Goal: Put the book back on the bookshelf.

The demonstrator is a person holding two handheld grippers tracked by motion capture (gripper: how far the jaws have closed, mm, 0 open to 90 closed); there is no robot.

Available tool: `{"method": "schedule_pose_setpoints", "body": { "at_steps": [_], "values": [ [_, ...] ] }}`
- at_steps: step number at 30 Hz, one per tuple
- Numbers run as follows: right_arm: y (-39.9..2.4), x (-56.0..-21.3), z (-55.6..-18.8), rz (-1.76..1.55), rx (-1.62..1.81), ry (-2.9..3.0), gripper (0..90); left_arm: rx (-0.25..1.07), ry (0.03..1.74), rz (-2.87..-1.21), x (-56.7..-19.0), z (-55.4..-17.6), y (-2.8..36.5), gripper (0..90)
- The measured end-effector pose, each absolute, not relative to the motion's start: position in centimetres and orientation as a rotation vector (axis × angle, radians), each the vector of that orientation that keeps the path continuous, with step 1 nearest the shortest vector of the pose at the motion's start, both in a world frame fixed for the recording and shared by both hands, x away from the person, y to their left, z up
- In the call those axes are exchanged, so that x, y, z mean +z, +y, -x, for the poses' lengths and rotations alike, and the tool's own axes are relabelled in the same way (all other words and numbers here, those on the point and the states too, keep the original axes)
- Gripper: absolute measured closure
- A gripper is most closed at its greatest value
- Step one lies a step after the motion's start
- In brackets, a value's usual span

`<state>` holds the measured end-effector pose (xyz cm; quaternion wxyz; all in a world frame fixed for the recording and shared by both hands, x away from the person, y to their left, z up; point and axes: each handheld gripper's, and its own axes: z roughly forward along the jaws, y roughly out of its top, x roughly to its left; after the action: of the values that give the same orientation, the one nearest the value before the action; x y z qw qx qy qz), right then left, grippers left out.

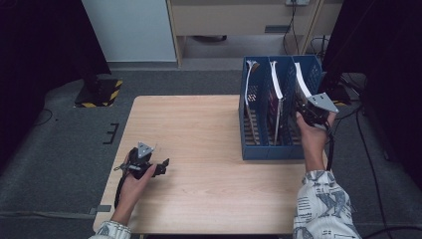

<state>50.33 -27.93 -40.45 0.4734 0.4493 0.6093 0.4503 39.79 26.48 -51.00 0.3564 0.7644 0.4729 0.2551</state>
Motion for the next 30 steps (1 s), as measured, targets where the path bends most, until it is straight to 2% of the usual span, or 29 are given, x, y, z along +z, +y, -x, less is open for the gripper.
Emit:
{"method": "schedule_pose_setpoints", "body": {
  "at_steps": [6,7,11,13,23,27,29,30],
  "values": [
    [-28.01,-40.35,-50.23,-1.106,1.116,1.497,67.3,0.659,1.22,-1.973,-50.99,-39.79,26.49,6.1],
    [-28.09,-40.31,-50.18,-1.112,1.13,1.498,63.7,0.659,1.22,-1.973,-50.99,-39.8,26.48,6.1],
    [-28.05,-40.29,-50.08,-1.117,1.146,1.501,58.9,0.659,1.22,-1.974,-50.97,-39.79,26.48,6.1],
    [-28.2,-40.19,-50.08,-1.148,1.2,1.496,51.8,0.66,1.22,-1.974,-50.97,-39.78,26.47,6.1],
    [-28.1,-40.01,-49.96,-1.163,1.223,1.513,43.3,0.659,1.222,-1.975,-50.99,-39.76,26.49,6.1],
    [-28.17,-39.92,-49.87,-1.183,1.216,1.517,34.8,0.659,1.219,-1.973,-50.99,-39.71,26.46,6.0],
    [-28.23,-39.9,-49.83,-1.189,1.211,1.516,33.2,0.66,1.219,-1.973,-50.97,-39.71,26.49,6.0],
    [-28.4,-39.84,-49.78,-1.2,1.213,1.506,29.3,0.66,1.22,-1.973,-50.97,-39.71,26.52,6.0]
  ]
}}
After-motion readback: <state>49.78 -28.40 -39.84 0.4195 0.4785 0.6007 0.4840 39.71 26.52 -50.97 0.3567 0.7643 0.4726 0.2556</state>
